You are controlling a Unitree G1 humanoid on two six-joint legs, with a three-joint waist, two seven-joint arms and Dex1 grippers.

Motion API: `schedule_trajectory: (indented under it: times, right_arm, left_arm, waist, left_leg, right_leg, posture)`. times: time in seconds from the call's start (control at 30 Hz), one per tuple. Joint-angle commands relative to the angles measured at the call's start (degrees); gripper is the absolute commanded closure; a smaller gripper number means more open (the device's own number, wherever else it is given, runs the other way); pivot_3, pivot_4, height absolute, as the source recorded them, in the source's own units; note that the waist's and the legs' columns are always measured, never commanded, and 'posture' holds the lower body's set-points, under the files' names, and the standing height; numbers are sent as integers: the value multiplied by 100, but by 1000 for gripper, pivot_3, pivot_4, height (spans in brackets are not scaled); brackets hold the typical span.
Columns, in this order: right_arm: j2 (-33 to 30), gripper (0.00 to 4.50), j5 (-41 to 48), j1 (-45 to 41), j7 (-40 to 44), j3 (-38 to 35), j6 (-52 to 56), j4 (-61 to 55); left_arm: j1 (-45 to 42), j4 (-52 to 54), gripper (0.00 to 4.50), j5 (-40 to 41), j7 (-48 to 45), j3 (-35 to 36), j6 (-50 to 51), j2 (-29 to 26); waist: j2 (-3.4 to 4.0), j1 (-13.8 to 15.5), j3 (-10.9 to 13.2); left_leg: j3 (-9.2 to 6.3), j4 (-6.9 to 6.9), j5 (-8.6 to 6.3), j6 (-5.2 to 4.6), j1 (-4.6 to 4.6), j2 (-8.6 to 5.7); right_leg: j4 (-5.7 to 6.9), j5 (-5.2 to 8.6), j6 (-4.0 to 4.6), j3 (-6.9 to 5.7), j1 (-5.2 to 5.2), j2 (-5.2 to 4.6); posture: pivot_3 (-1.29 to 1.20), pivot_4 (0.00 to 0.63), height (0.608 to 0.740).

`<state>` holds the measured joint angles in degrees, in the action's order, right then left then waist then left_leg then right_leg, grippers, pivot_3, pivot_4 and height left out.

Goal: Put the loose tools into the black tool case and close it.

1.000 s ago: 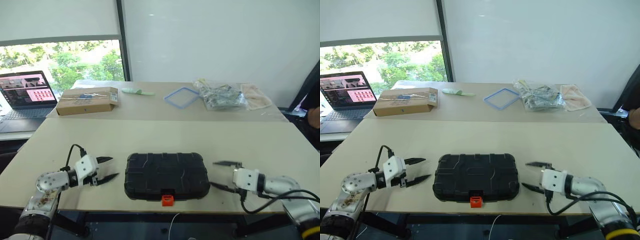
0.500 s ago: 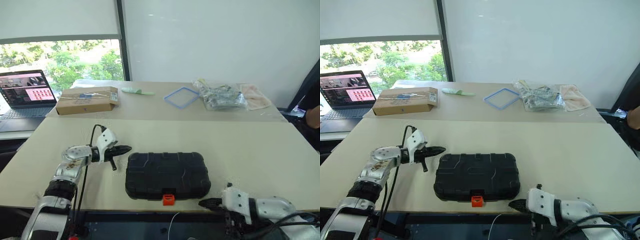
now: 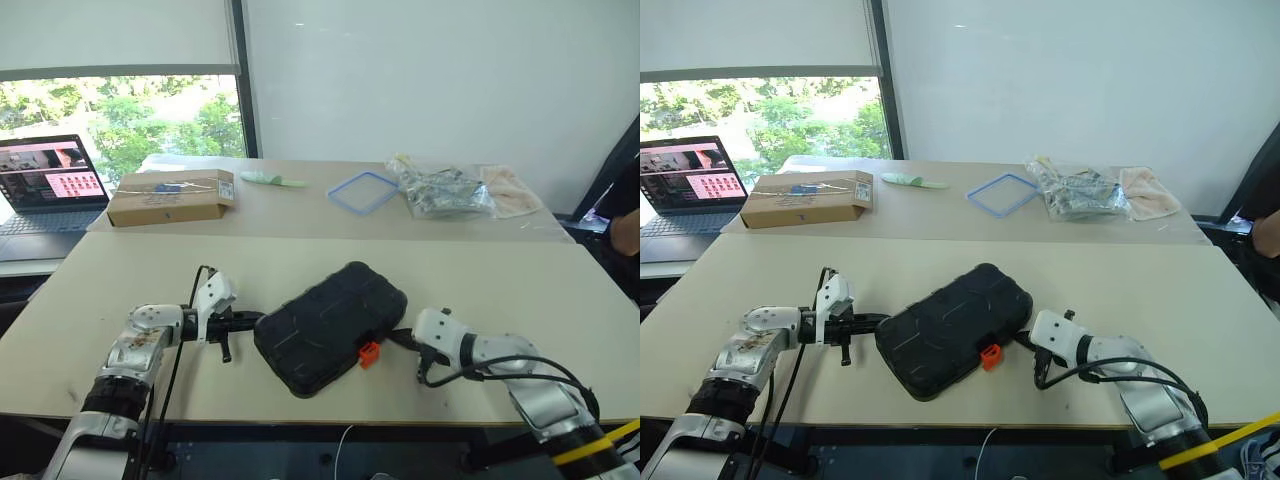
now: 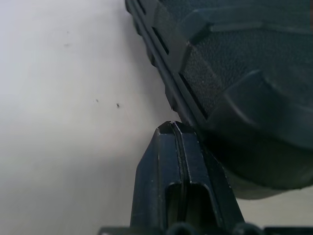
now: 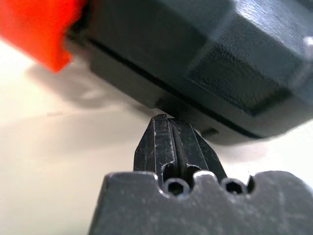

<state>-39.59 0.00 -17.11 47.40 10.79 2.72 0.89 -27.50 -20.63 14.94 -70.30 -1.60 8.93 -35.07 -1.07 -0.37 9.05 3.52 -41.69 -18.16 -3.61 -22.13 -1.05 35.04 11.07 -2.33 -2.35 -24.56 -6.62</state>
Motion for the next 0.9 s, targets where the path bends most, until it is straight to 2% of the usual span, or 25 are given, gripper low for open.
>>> schedule_trajectory:
  times: [0.03,0.17,0.33,0.57,0.9]
  right_arm:
    - [-93,4413,87,-65,132,-219,-256,89]
    - [-492,4413,506,618,537,-471,404,-636]
    - [-402,4413,871,1311,453,-480,1101,-1722]
    - [30,4413,843,1710,60,-187,1922,-2267]
    - [715,4413,714,1432,-373,276,2285,-2220]
  left_arm:
    - [73,414,4500,88,493,355,35,-48]
    - [-170,699,4500,612,651,757,330,36]
    - [-673,985,4500,836,284,400,875,100]
    - [-1422,595,4500,208,-11,-635,863,368]
    - [-1742,-244,4500,-706,206,-1419,719,759]
  waist:
    - [0,15,0]
    - [2,71,2]
    - [1,114,1]
    - [1,79,1]
    - [-5,-37,-3]
  left_leg:
    - [-1,0,0,-1,-3,0]
    - [-4,0,-1,-1,-4,-1]
    - [-15,-4,-1,-1,0,-2]
    - [-7,-5,0,0,19,-1]
    - [-6,-4,0,-1,45,3]
  right_leg:
    - [-4,-1,-1,-1,0,0]
    - [-3,-1,-3,-4,1,-3]
    - [-7,-1,-3,-15,20,-4]
    - [-3,-1,-3,-2,31,11]
    - [-5,1,0,12,39,18]
  posture:
    - [0,150,740]
    - [0,150,740]
    - [0,150,740]
    - [0,150,740]
    - [0,150,740]
